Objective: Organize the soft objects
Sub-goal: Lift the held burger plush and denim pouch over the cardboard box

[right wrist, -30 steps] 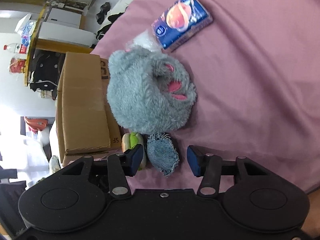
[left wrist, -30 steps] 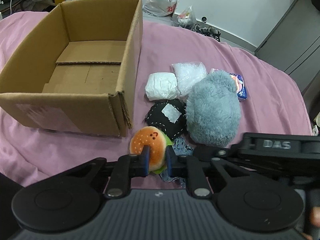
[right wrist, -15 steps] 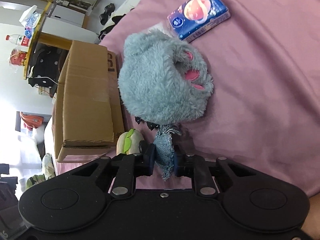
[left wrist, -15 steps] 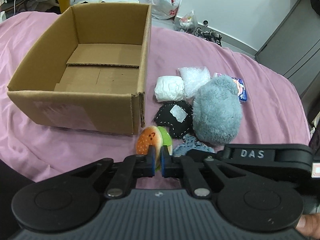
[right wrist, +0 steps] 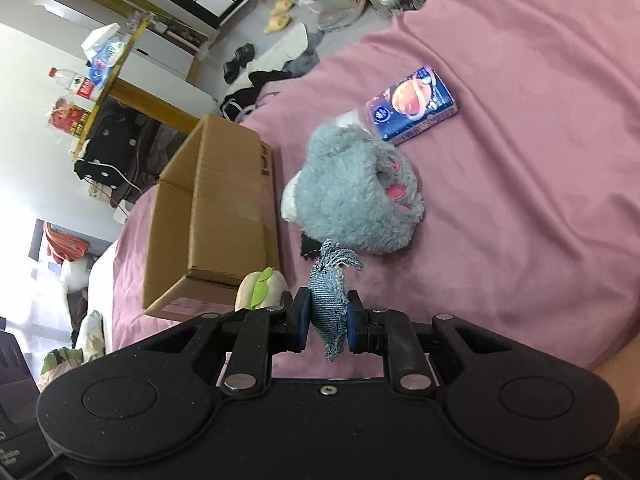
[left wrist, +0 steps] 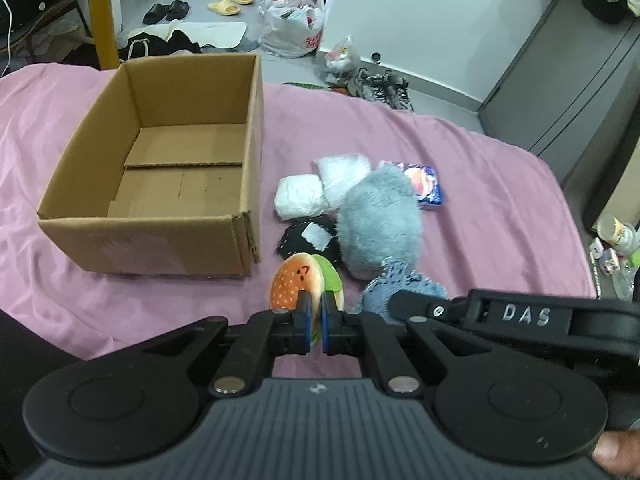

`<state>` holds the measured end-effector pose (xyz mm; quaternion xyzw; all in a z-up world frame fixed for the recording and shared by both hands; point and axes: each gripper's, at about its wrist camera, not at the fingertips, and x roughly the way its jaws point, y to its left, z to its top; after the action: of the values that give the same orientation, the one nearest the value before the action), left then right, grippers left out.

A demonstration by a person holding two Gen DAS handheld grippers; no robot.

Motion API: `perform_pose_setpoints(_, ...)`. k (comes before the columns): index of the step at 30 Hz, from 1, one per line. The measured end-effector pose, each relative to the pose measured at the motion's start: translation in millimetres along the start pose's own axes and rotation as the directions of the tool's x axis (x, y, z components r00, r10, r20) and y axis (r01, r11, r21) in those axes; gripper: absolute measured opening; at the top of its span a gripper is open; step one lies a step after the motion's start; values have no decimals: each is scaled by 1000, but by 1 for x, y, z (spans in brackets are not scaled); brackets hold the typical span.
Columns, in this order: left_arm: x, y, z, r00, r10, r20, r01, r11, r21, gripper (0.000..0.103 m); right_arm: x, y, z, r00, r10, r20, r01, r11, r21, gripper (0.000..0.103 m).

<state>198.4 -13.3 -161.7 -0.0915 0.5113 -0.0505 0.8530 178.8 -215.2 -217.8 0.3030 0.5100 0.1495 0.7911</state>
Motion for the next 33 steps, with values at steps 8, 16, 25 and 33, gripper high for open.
perform_pose_setpoints(8,-24,1,6,999,0,41,-2,999,41,4,-7,18,-10,999,21,50,-21,1000,-10,18)
perform_pose_setpoints(16,-45,10,11,997,-20,79,17,999,47,4,-11,43,-9,995,38,87,-33,998,-60,18)
perform_pose_setpoints(25,-65,26,28,989,-43,143,39,999,35,4,-15,79,-4,987,43,153,-20,989,-146,18)
perform_pose_setpoints(33,-70,48,46,983,-45,177,43,999,14,4,-9,105,3,982,58,178,-25,984,-179,18)
